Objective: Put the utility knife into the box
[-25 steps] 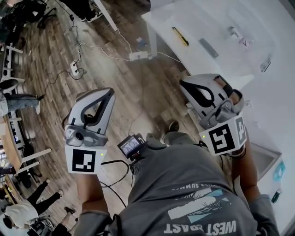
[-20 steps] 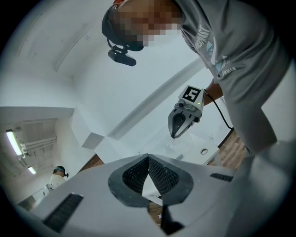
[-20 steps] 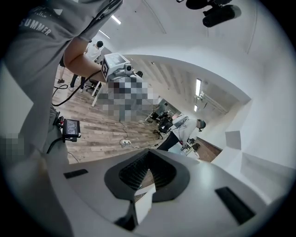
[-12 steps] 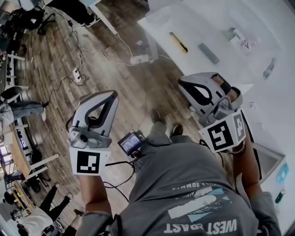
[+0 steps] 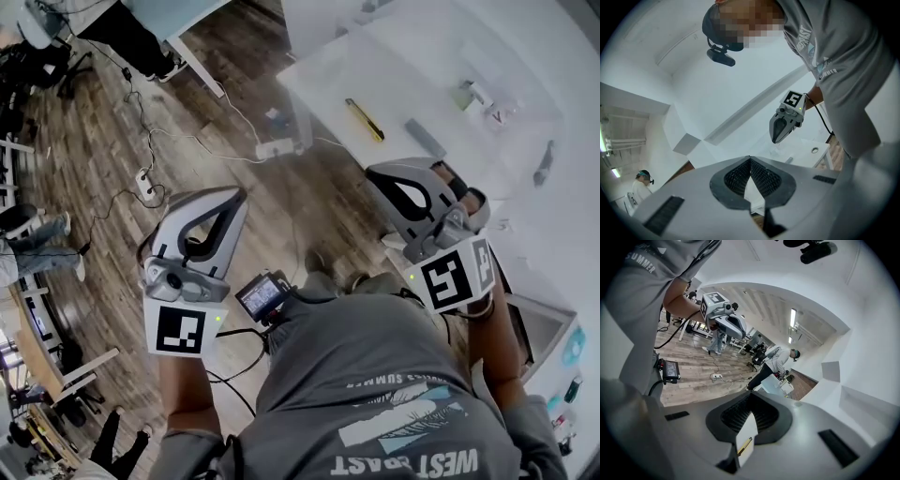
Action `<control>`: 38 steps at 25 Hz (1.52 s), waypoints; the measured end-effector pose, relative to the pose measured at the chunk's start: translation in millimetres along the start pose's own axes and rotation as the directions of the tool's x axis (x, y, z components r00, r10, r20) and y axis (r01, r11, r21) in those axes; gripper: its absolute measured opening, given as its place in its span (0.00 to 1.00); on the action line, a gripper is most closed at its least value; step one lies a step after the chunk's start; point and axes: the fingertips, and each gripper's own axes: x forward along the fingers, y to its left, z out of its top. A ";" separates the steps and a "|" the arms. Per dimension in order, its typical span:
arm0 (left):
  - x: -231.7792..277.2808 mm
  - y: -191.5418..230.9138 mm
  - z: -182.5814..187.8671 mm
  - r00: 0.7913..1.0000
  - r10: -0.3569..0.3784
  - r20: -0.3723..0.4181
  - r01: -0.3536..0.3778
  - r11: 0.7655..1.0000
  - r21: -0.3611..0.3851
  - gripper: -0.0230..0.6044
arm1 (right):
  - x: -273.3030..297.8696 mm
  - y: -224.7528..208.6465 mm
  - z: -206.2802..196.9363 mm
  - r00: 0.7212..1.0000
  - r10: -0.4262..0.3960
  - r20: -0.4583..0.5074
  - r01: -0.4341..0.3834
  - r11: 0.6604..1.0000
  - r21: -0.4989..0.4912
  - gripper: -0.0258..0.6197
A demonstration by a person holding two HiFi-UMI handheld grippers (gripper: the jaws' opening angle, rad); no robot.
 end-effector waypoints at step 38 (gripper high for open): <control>168.4 87.9 -64.5 0.999 -0.019 -0.033 0.017 0.998 -0.066 0.05 | 160.2 -39.8 -205.6 0.937 0.275 -0.214 -0.199 0.927 0.317 0.20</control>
